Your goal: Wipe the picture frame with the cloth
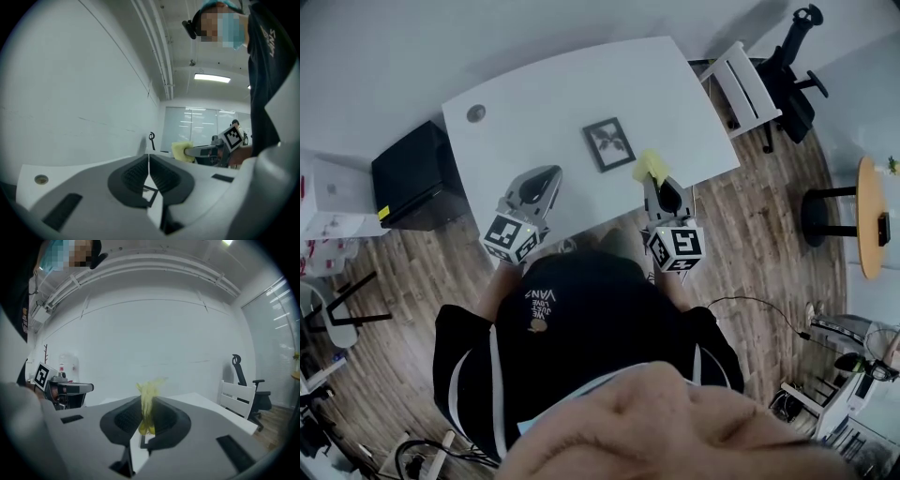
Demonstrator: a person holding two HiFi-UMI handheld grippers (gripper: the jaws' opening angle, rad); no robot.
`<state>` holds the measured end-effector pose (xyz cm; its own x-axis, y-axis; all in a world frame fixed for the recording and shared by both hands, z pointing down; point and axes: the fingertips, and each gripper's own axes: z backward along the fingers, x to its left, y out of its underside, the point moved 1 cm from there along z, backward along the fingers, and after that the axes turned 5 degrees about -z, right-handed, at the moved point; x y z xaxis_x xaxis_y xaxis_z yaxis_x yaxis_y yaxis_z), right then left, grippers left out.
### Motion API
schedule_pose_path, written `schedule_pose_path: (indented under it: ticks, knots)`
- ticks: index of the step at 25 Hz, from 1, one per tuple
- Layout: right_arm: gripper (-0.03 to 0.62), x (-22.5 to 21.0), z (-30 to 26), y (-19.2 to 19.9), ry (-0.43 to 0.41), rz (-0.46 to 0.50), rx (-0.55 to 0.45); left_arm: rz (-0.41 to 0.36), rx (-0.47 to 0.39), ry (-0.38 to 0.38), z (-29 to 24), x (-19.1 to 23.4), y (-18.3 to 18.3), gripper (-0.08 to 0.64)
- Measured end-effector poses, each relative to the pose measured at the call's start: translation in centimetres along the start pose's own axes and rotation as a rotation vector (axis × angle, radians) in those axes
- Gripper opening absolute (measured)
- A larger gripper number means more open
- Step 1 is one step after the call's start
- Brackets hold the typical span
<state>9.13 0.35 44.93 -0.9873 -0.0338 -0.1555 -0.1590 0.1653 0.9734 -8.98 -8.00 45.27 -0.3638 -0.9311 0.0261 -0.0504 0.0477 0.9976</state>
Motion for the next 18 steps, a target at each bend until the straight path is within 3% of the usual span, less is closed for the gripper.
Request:
schedule_pose_path:
  ticks: [18]
  knots:
    - [0.044,-4.4,-7.8,-2.3,-0.195,0.041,0.049,0.032,-0.005,-0.178,-5.6,2.3,-0.6,0.017]
